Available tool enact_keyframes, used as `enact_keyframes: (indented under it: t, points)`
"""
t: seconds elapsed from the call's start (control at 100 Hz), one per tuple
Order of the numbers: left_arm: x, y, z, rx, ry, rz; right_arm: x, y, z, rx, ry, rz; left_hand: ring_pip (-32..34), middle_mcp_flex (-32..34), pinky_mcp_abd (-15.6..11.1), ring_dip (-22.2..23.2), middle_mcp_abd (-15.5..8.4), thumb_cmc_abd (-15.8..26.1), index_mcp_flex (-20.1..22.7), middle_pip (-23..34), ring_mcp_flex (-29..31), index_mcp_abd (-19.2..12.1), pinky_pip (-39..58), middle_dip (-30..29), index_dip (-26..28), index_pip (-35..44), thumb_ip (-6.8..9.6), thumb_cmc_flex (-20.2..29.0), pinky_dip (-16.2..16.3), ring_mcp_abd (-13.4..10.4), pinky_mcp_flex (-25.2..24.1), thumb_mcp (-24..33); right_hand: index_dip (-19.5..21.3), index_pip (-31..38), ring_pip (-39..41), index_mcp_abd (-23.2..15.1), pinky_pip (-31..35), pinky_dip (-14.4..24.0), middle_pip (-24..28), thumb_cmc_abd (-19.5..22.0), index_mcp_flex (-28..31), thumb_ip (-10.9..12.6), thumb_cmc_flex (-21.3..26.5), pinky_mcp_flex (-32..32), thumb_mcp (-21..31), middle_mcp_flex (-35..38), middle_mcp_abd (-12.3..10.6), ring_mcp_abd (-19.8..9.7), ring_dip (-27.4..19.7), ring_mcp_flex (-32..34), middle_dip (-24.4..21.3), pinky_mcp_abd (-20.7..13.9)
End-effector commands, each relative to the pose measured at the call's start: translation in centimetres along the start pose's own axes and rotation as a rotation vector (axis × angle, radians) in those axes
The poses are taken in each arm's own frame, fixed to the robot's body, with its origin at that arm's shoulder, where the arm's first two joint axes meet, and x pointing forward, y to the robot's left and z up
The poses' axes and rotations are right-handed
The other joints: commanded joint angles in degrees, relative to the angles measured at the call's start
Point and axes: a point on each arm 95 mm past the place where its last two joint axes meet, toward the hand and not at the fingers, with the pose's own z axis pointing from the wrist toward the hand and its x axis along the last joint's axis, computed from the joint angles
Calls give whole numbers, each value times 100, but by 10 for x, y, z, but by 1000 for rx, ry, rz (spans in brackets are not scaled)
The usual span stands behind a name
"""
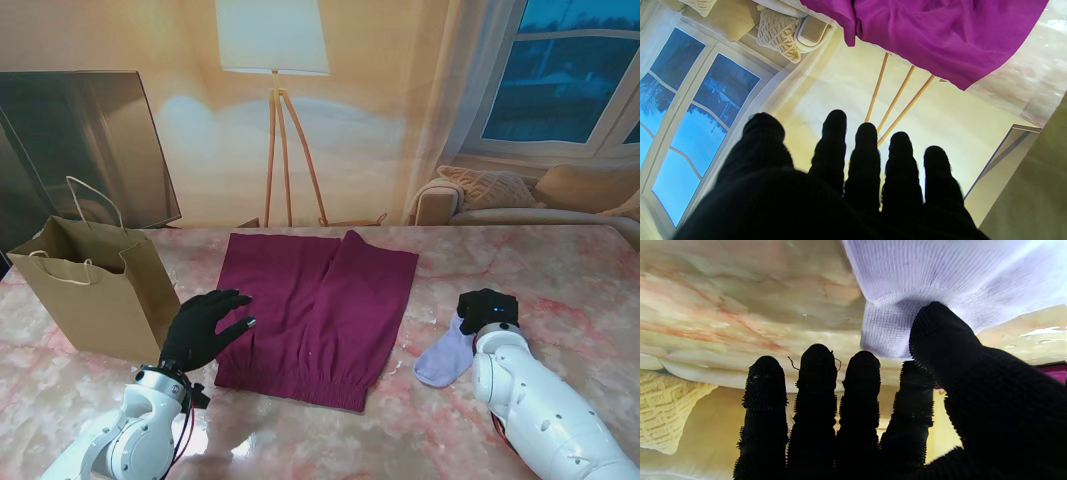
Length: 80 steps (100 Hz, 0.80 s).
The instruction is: Fold the socks and the shorts into the kraft paper bag
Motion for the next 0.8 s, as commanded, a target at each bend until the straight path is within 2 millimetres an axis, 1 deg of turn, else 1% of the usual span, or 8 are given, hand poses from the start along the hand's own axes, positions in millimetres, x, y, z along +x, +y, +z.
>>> enact_keyframes:
  t: [0.0,0.12,0.22,0.29,0.32,0.38,0.53,0.79]
  points:
    - [1,3,-2,-7,1,-9,3,-6,-3,12,6,-2,-63,-224,-106,-56,76,173,141,-57,-95,-74,-62,-55,49,80,253,146,-37,-182,-66,-142,429,354,-33,-268,164,191,-166,-339,280,-308,116,-188,-176,-291,-81,19,250,-202,52,138]
    - [1,2,-2,-6,2,-8,2,-5,-4,17,18,4,-63,-242,-111,-58,76,180,144,-61,-103,-72,-61,-60,51,84,253,144,-39,-174,-64,-144,941,341,-1970,-133,85,168,-1512,-413,316,-376,-20,-162,-225,-1151,248,125,-1000,-873,-1556,-139]
    - [1,2,-1,-4,3,-8,0,-3,-5,5,30,24,-61,-237,-116,-59,77,178,150,-56,-103,-74,-61,-61,53,88,253,147,-40,-178,-67,-144,1399,236,-2843,-247,-73,-69,-2090,-514,391,-375,53,351,-181,-571,327,185,-1844,-191,-2722,-85]
    - [1,2,-1,-5,4,-9,1,-1,-6,-7,36,57,-59,-234,-115,-59,81,176,158,-53,-102,-77,-62,-61,54,92,253,149,-41,-185,-69,-145,1276,146,-2860,-260,40,-240,-2091,-592,408,-343,197,938,-114,400,322,310,-2049,804,-3144,60]
    - [1,2,-1,-7,4,-8,1,-1,-6,-12,36,73,-59,-242,-117,-59,73,182,151,-56,-102,-78,-63,-62,54,89,253,144,-42,-186,-71,-147,669,188,-2775,-241,165,-321,-2052,-452,390,-273,306,1123,-99,718,334,337,-2051,1080,-3309,103]
    - [1,3,-1,-8,3,-9,1,1,-6,-26,43,95,-58,-234,-119,-59,70,182,156,-53,-100,-84,-65,-62,55,92,253,144,-43,-182,-70,-148,-369,283,-2379,-115,518,-332,-1989,-233,533,-191,388,1514,-35,1384,326,356,-1856,1602,-3273,167]
    - [1,4,-2,-11,-1,-11,0,8,-7,-69,67,118,-58,-229,-136,-60,79,177,152,-49,-101,-69,-60,-61,53,89,253,147,-42,-183,-68,-149,-1222,311,-1826,86,897,-394,-1808,138,749,-92,375,1823,15,1959,409,338,-1476,2066,-3025,140]
    - [2,1,-1,-7,3,-7,3,31,-17,-181,122,140,-57,-235,-132,-61,83,181,144,-52,-109,-60,-52,-62,50,83,255,146,-39,-175,-78,-151,-1599,354,-1573,284,1006,-475,-1789,150,903,-91,368,1976,53,2182,570,409,-1314,2217,-2968,96]
